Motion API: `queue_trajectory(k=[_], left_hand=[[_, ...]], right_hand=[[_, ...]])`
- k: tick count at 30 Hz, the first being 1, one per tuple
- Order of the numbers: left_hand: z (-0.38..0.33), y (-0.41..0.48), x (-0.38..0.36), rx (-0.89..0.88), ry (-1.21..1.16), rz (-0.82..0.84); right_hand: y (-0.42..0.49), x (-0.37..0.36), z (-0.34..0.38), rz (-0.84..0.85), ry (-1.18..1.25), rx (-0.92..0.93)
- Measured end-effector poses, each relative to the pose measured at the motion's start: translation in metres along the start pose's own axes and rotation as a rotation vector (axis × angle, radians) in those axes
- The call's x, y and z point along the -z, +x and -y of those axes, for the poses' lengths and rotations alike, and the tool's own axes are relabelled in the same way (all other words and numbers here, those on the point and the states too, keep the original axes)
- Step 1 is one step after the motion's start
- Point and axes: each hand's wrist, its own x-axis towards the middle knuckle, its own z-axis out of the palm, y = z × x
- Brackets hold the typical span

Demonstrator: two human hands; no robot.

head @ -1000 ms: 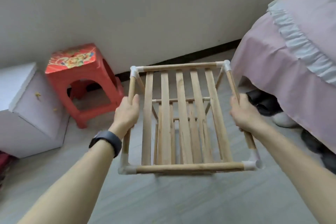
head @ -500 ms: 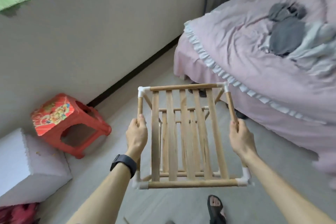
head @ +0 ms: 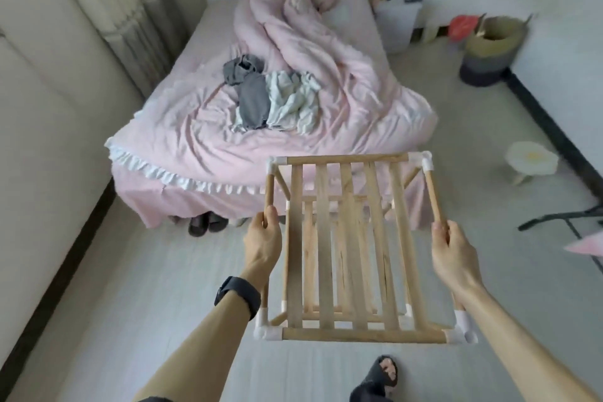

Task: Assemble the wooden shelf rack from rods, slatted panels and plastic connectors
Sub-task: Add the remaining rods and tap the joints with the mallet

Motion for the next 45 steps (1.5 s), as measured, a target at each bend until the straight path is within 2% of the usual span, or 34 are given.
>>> queue_trajectory(k=[12, 18, 26, 29, 32, 34, 38, 45], left_hand=[[-0.185, 0.037, -0.304, -0.230, 0.115, 0.430], [-0.271, 0.070, -0.433, -0.237, 0.147, 0.577], [-0.397, 0.159, -0.585, -0.311, 0.140, 0.741], [-0.455, 0.203, -0.634, -0.175, 0.123, 0.864], [-0.512, 0.250, -0.682, 0.082, 0.123, 1.108], [-0.540, 0.280, -0.716, 0.135, 0.173, 1.168], [-0.578, 0.322, -0.783, 0.151, 0.215, 1.180], [-0.660, 0.391, -0.902, 0.242, 0.250, 1.042]], right_hand=[[0.146, 0.191, -0.107, -0.305, 0.075, -0.315], [0.229, 0.256, -0.129, -0.408, 0.089, -0.372], [0.397, 0.300, -0.135, -0.518, 0.136, -0.505], [0.469, 0.322, -0.127, -0.536, 0.187, -0.541], [0.535, 0.351, -0.124, -0.494, 0.418, -0.586], [0.580, 0.370, -0.126, -0.456, 0.534, -0.632], [0.673, 0.392, -0.144, -0.407, 0.625, -0.673], [0.865, 0.431, -0.161, -0.257, 0.726, -0.718]])
